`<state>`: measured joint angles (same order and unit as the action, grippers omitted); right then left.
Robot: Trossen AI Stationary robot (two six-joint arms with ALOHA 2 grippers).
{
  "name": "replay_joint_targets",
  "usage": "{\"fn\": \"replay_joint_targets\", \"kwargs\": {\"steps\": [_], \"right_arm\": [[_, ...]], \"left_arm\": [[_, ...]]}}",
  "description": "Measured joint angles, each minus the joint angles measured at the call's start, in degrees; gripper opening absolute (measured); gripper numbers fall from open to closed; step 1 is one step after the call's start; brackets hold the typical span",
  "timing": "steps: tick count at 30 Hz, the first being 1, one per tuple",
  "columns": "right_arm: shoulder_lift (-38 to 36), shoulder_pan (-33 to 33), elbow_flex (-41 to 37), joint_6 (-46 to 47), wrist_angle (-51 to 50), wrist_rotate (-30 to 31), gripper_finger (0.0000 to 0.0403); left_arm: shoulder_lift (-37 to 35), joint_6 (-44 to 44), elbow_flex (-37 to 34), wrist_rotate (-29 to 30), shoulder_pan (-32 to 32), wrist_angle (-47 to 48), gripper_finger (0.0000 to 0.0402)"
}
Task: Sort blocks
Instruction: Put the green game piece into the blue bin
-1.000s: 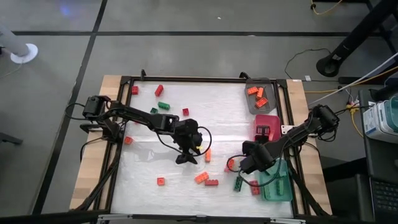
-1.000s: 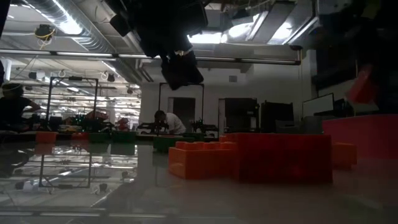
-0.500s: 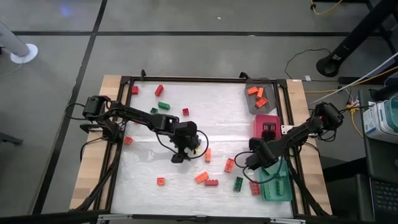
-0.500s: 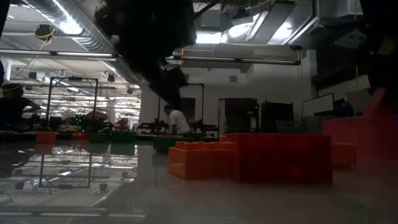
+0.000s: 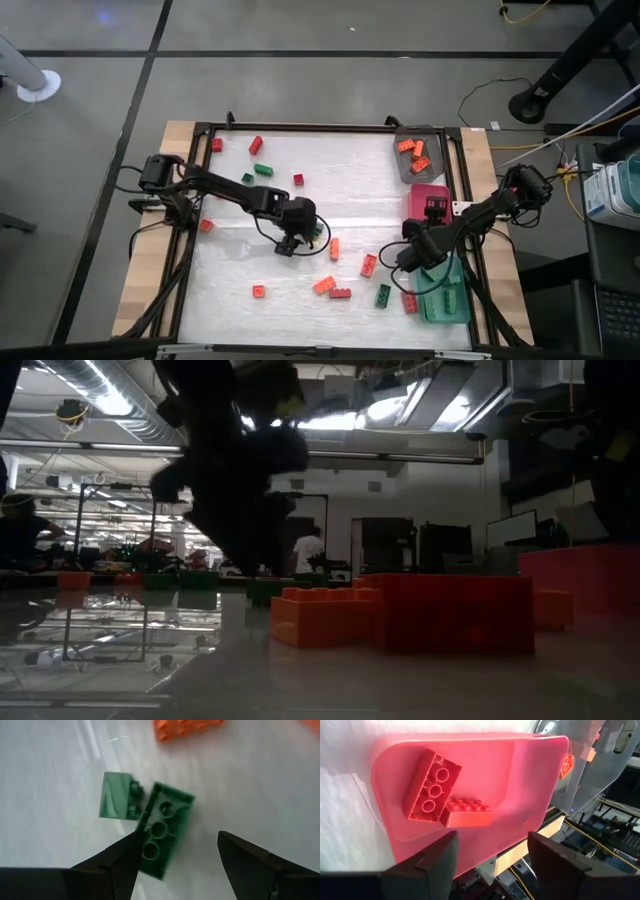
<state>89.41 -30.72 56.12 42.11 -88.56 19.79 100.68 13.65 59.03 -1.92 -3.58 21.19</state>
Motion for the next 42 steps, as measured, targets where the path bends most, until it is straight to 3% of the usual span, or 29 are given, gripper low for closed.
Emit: {"fn": "replay_joint_targets", "kwargs": {"steps": [4, 14, 18, 26, 36, 42], "right_arm": [[0.0, 0.0, 0.0, 0.0, 0.0, -1.4, 0.0244], [0.0, 0.0, 0.0, 0.3, 0.6, -4.5, 0.0244], [0.0, 0.0, 0.0, 2.5, 2.9, -4.5, 0.0244], [0.1, 0.0, 1.2, 2.3, 13.5, -5.3, 0.0244], [0.1, 0.0, 13.2, 1.1, 11.9, 8.7, 0.0244], [0.0, 0.0, 16.5, 0.9, 22.5, 10.5, 0.0244]], "left_arm": [[2.1, 0.0, -0.2, 2.9, 0.8, -3.1, 0.0246], [4.9, 0.3, -0.1, 2.8, 2.2, -4.2, 0.0241], [4.7, 0.3, -0.1, 2.7, 2.1, -4.1, 0.0199], [4.7, -4.4, -0.1, 0.1, 2.1, -3.7, 0.0076], [4.2, -11.3, -0.1, -6.6, 2.1, -4.2, 0.0076], [2.0, -15.9, -0.1, -16.0, 1.7, -11.7, 0.0078]]}}
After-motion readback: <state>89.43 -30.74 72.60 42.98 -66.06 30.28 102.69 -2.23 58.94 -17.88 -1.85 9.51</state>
